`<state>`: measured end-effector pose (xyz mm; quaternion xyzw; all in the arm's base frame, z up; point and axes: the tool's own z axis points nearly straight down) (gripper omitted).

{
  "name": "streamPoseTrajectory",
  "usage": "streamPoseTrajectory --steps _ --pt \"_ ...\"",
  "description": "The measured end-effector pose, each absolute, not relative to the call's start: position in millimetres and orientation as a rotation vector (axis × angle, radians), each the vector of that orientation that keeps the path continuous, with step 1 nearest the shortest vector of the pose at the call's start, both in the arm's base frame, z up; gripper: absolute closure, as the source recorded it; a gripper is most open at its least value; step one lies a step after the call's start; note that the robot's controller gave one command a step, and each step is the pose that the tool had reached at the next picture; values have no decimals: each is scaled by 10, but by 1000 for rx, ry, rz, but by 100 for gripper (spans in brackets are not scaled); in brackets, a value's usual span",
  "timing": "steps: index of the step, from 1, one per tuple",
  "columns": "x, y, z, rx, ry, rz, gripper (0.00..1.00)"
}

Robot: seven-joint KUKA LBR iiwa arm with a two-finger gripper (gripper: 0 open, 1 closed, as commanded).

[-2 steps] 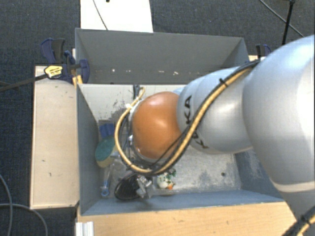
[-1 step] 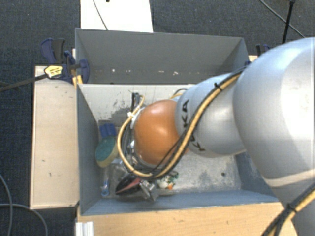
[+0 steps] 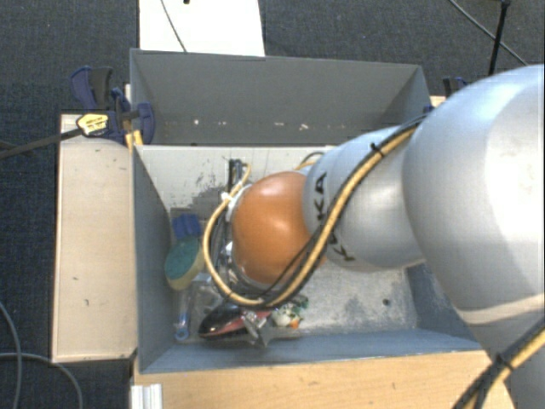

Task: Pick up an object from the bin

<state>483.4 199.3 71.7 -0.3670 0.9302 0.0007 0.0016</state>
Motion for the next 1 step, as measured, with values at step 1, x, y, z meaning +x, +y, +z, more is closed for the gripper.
streamPoseTrajectory --steps 1 --pt "4832 1995 725 -1146 2922 3 100"
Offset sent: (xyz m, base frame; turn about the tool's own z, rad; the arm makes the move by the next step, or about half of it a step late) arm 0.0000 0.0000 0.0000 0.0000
